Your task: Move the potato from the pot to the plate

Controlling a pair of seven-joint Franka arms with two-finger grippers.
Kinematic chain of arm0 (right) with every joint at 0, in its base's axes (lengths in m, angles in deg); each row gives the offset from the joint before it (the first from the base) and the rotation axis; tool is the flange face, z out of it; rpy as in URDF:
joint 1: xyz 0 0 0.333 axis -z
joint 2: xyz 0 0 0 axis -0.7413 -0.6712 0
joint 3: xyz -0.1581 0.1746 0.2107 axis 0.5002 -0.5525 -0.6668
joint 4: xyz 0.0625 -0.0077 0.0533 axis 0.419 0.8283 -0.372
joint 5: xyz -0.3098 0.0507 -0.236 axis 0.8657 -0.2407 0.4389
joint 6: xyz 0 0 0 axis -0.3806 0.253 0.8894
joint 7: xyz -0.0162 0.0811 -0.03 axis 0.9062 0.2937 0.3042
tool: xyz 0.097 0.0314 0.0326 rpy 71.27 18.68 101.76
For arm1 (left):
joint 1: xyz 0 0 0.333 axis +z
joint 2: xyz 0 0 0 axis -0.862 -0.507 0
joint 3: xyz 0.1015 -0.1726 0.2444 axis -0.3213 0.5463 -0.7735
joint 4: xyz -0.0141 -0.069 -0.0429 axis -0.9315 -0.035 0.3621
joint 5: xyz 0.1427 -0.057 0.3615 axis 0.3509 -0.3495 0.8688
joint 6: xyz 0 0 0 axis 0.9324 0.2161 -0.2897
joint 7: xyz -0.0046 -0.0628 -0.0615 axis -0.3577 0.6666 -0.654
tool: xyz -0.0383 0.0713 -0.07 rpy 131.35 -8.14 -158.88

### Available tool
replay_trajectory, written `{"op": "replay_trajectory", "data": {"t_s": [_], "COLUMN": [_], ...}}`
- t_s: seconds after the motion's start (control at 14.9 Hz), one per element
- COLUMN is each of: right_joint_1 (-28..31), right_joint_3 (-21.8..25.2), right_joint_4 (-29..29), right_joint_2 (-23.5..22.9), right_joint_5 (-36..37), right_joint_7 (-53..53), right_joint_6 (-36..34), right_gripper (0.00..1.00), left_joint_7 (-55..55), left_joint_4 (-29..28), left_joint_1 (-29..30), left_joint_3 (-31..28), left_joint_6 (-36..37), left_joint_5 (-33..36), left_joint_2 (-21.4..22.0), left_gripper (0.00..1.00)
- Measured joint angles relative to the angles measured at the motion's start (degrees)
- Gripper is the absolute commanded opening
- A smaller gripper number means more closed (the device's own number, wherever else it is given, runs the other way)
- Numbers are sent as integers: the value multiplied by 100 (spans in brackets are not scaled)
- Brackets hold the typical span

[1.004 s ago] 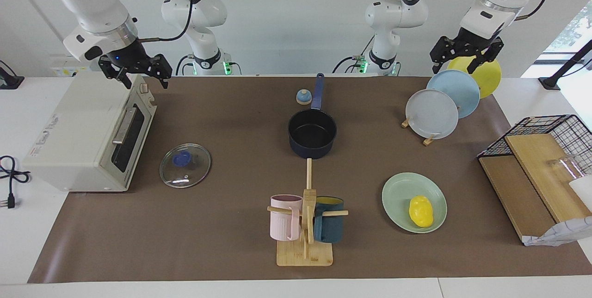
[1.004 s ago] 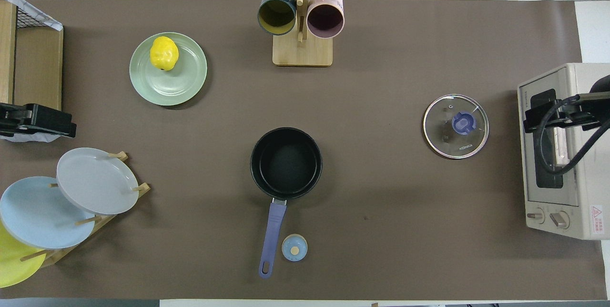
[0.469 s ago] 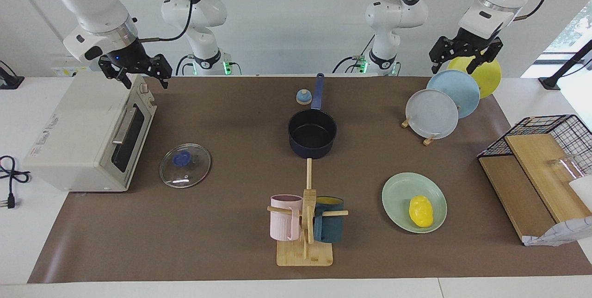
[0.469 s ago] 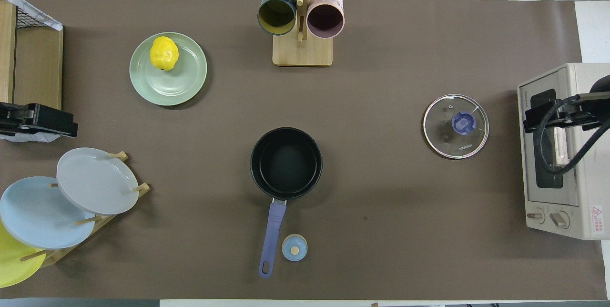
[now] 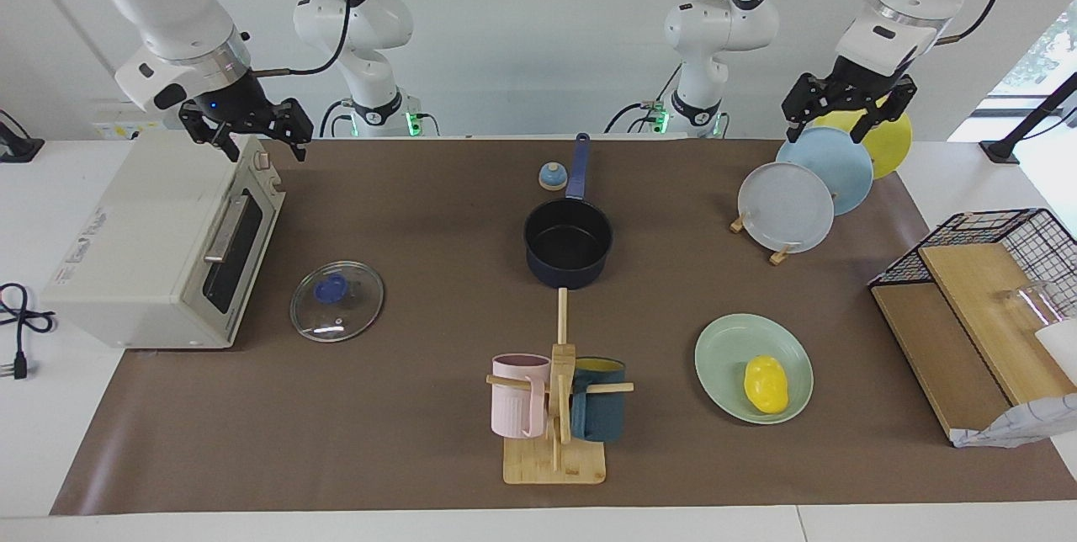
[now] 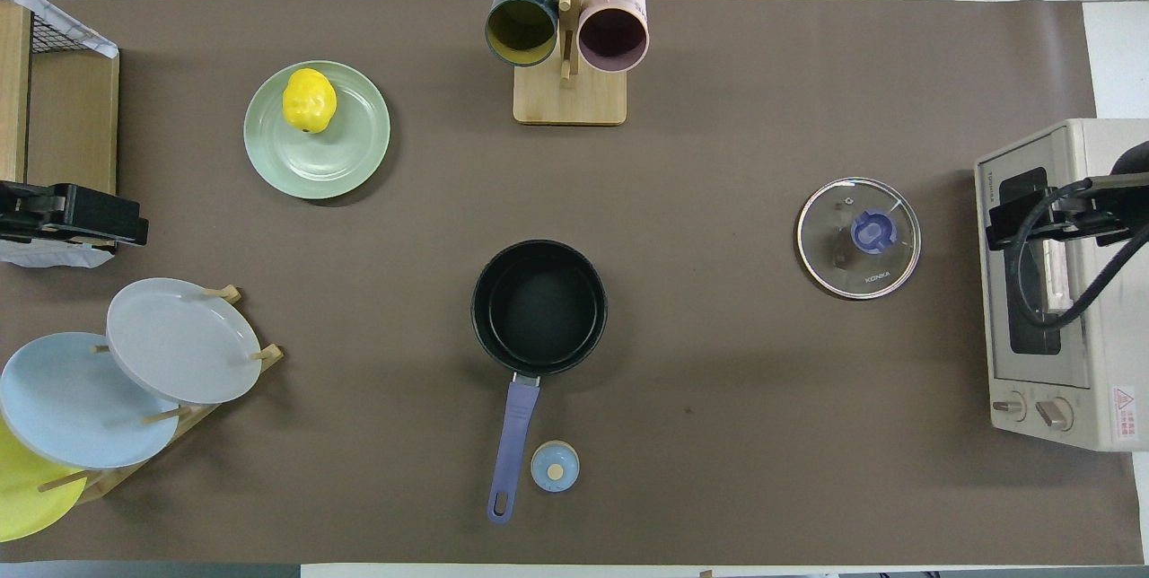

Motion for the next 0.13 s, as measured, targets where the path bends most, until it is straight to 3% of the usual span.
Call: {"op": "replay_trajectory", "data": {"t_s": [0.13], "right_joint_1": [0], "right_joint_3": [0], "right_joint_4": [0], "right_joint_2": [0], "right_joint_5": [0], "right_joint_7": [0], "right_joint_6": [0], "right_gripper": [100], "left_joint_7": [14], "left_joint_4": [0], "left_joint_1": [1], "left_joint_3": [-10], "left_joint_6": [0], "left_joint_5": [0], "left_joint_2": [-2], "left_gripper": [100]}}
